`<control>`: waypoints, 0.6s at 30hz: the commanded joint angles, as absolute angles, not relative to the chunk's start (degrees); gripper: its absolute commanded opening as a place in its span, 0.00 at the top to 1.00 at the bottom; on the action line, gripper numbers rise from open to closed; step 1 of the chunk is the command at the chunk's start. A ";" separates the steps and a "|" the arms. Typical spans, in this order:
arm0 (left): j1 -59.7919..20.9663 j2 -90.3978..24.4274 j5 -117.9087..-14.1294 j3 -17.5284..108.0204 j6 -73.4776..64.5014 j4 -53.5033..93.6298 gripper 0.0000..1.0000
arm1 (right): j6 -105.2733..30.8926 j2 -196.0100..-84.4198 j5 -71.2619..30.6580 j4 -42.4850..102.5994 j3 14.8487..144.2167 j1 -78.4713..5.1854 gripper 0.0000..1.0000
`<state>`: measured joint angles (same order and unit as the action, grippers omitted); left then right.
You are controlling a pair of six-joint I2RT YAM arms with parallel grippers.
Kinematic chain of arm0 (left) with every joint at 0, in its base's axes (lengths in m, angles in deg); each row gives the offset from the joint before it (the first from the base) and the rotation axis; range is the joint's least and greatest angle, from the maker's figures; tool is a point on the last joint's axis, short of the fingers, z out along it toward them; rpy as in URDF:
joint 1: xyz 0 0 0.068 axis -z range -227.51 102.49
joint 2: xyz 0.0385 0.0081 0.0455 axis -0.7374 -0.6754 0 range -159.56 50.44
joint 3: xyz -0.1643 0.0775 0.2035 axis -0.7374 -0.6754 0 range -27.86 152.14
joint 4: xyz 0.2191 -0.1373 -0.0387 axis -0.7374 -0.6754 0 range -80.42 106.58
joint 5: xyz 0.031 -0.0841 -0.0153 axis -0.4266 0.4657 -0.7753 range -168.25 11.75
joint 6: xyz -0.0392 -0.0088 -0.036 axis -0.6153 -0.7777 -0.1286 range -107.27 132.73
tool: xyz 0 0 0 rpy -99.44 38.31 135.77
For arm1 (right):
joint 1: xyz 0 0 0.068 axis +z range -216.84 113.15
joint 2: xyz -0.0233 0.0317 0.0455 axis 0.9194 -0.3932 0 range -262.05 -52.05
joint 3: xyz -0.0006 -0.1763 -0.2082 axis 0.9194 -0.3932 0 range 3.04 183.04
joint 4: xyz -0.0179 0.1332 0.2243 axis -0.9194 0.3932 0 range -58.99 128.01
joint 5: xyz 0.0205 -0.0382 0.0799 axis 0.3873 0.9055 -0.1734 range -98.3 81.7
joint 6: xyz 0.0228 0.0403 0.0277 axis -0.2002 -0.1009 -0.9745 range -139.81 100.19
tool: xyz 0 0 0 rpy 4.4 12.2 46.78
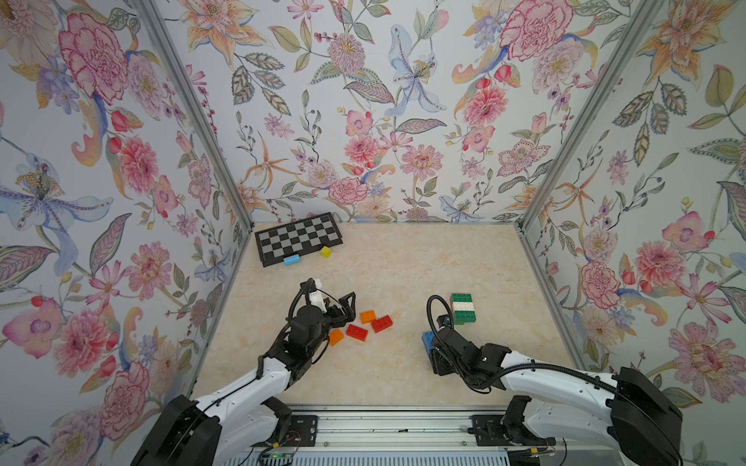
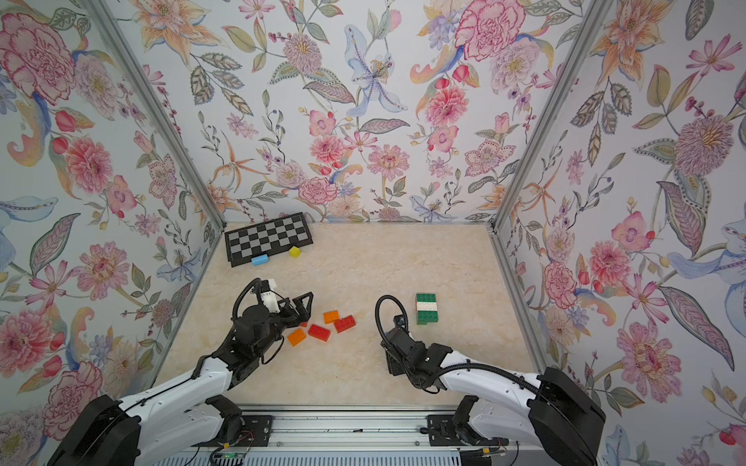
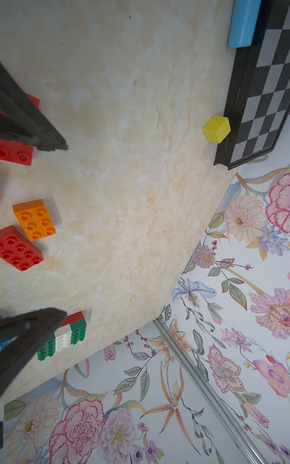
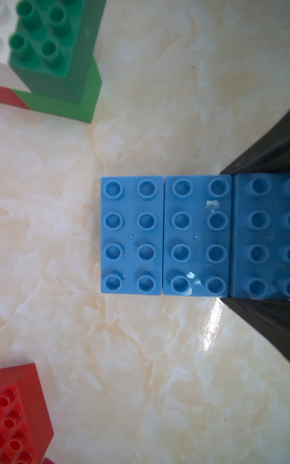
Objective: Assemble a rectangle with lego
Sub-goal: Assemble the lego brick with the lego brick.
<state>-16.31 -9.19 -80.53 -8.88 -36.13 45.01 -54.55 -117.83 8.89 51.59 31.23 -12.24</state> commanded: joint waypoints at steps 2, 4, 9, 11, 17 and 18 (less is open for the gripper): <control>-15.91 -9.41 -81.64 -9.31 -36.68 46.47 0.01 | -55.23 -122.07 8.02 52.42 30.77 -12.62 0.69; -15.95 -9.18 -81.78 -9.40 -36.73 46.28 0.01 | -56.45 -124.33 7.20 52.37 30.95 -12.81 0.71; -16.04 -8.57 -81.97 -9.41 -36.65 45.75 0.01 | -60.65 -130.73 7.35 54.40 32.66 -12.97 0.74; -16.05 -8.40 -82.07 -9.16 -36.40 45.37 0.01 | -62.03 -132.88 8.01 55.49 34.06 -12.80 0.74; -16.13 -8.14 -82.12 -8.96 -36.25 44.83 0.01 | -64.46 -136.49 9.01 57.27 38.80 -12.89 0.74; -16.13 -8.08 -82.05 -8.96 -36.17 44.75 0.01 | -64.64 -136.28 9.01 57.35 39.27 -12.79 0.73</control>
